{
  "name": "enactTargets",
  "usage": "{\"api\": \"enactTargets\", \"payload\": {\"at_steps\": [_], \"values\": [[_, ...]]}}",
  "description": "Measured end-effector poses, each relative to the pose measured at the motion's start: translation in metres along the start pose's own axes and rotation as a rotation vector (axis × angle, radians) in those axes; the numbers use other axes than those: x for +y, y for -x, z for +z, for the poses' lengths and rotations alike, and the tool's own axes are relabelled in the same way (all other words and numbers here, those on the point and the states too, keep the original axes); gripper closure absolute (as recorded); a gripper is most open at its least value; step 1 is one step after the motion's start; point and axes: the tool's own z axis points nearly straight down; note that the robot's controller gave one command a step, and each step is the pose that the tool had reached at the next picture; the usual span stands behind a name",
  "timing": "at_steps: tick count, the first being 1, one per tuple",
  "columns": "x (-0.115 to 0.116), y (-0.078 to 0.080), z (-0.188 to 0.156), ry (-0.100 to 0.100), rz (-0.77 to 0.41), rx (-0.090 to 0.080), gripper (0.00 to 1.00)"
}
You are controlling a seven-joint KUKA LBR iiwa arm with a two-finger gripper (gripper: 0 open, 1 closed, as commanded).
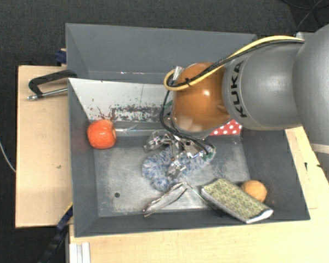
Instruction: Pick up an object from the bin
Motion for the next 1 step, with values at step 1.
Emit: {"api": "enactTargets", "payload": {"at_steps": [1], "values": [[0.018, 0.0112, -0.0008, -0.008, -0.615, -0.002, 1.0]]}}
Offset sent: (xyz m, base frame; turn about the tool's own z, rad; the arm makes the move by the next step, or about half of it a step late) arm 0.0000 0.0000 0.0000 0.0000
